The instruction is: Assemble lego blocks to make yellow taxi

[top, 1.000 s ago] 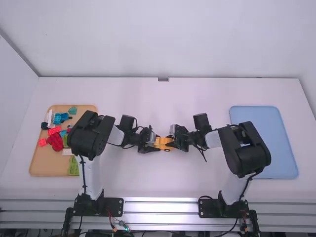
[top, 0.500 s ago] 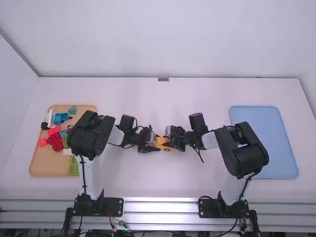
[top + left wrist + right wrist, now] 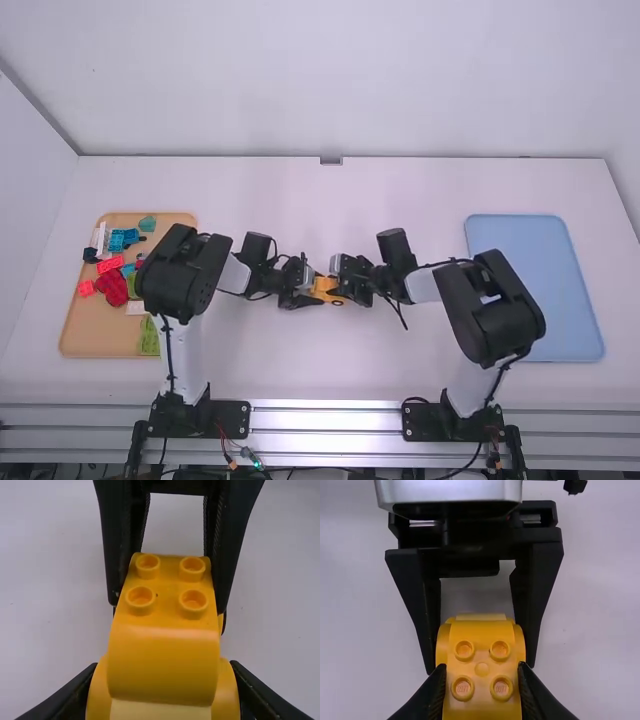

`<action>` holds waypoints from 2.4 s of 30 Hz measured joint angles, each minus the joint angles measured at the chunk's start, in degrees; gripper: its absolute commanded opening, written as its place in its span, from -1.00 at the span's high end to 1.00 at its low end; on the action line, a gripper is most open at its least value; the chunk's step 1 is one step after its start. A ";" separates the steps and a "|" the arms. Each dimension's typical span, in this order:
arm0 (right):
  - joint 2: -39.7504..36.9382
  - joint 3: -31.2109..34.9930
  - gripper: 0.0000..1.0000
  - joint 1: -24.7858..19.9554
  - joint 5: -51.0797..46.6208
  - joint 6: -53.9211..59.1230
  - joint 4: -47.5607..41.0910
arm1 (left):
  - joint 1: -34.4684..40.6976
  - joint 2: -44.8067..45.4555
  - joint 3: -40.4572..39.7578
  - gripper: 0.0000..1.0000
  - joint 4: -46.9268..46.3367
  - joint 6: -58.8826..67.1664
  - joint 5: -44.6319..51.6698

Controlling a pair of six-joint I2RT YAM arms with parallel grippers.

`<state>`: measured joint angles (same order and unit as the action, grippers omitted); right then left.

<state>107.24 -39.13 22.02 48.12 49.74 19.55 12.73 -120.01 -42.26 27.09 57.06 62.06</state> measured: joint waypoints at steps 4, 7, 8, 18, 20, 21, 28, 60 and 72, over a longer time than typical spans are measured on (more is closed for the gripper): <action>-0.17 0.00 0.85 0.17 -0.50 -0.26 0.26 | -0.04 0.00 0.00 0.24 0.02 -0.02 -0.02; -0.15 0.22 0.61 0.22 -0.44 -0.50 1.38 | -0.09 0.00 -0.02 0.24 0.22 -0.07 -0.22; -0.09 0.28 0.57 0.20 -0.28 -0.59 1.73 | -0.09 0.00 -0.02 0.25 0.22 -0.07 -0.22; 1.44 0.96 0.28 -1.31 3.41 -1.40 5.75 | -0.02 0.00 -0.11 0.27 0.28 -0.42 -0.46; 1.62 1.03 0.21 -1.70 4.68 -1.55 6.88 | -0.02 0.00 -0.13 0.28 0.28 -0.66 -0.46; 1.62 1.05 0.15 -1.84 5.16 -1.60 7.37 | -0.02 0.00 -0.13 0.28 0.31 -0.70 -0.44; 1.62 1.07 -0.82 -2.19 9.33 -1.77 12.52 | 0.26 0.00 -0.13 0.27 0.22 -0.66 -0.42; 1.95 1.16 -0.98 -4.98 -2.25 0.09 7.69 | 0.20 10.71 -0.20 -0.99 -11.37 -13.79 -10.16; 7.96 -3.26 -0.98 -2.40 -0.87 0.46 5.64 | -0.20 42.73 -0.22 -0.98 -27.87 -28.17 -26.91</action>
<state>115.20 -42.39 19.62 47.24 50.19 25.19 12.53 -77.28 -42.48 -0.78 28.88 35.16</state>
